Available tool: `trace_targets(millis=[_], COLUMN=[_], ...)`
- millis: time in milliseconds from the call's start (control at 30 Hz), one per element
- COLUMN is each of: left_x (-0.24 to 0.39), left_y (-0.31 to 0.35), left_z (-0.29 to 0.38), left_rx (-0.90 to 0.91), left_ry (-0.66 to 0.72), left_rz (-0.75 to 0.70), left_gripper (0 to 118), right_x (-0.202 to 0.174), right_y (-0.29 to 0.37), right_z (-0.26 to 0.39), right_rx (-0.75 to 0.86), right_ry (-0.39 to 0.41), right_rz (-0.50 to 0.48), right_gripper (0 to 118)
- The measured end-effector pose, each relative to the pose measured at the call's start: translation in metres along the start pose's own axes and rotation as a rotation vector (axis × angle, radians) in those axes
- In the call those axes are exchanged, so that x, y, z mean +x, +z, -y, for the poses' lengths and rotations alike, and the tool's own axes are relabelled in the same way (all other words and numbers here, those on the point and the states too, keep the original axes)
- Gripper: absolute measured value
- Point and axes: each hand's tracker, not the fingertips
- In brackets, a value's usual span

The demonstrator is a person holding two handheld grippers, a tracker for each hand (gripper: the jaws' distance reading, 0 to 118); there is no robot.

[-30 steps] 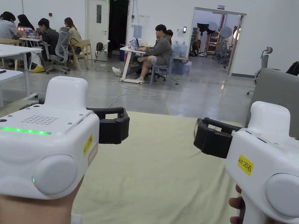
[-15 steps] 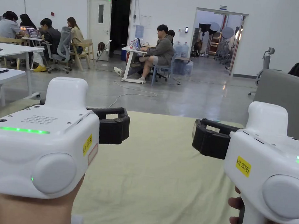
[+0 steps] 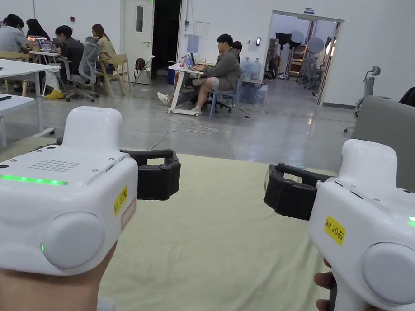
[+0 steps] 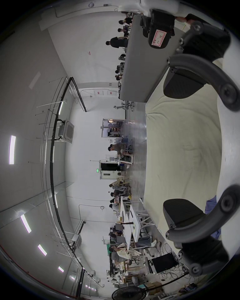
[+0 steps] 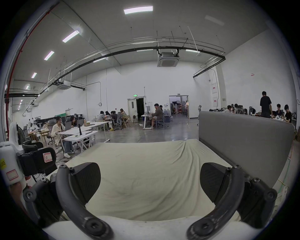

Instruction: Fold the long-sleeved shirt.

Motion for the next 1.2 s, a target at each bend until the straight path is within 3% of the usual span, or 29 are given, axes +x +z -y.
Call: trace_targets(millis=[1200], left_x=[0.0042], left_y=[0.0062], left_z=[-0.0041], left_rx=[0.001], left_ry=[-0.012], left_rz=[0.006], left_gripper=[118], right_x=[0.0005], right_y=[0.0036], right_z=[0.0005], right_rx=[0.01], right_ry=[0.013], right_rz=[0.022], right_gripper=[118])
